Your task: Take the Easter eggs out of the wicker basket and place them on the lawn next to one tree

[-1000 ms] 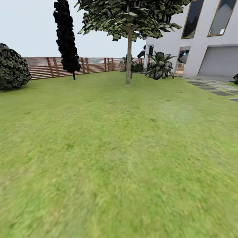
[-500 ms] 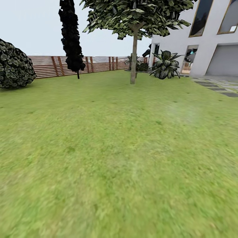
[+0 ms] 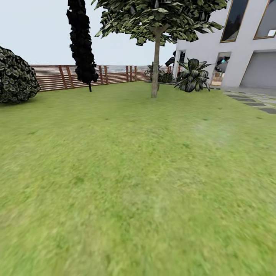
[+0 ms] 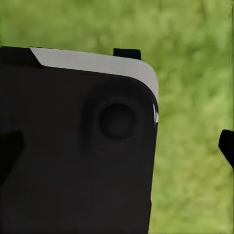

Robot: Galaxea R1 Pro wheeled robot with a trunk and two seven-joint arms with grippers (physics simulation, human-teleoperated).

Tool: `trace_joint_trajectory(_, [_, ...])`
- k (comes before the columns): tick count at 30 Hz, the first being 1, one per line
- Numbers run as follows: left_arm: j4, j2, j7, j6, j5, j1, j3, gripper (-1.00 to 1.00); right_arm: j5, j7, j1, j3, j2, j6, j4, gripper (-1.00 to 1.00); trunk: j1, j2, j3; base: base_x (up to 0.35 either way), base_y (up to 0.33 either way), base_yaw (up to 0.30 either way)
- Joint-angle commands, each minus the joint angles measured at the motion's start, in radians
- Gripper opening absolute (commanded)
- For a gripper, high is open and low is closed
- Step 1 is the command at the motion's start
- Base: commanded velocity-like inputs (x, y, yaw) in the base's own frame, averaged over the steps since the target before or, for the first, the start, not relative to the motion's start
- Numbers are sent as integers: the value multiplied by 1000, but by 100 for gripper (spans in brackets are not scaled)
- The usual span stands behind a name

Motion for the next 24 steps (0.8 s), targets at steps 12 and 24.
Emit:
trace_joint_trajectory(12, [-2,1,-1,-1,0,1,4,100,5,-1,-1,1,-2,-5,-1,100,1,0,-1,339,0,0])
trace_joint_trajectory(24, [-2,2,-1,-1,0,1,4,100,5,-2,-1,2,-1,-5,-1,100,1,0,-1,339,0,86])
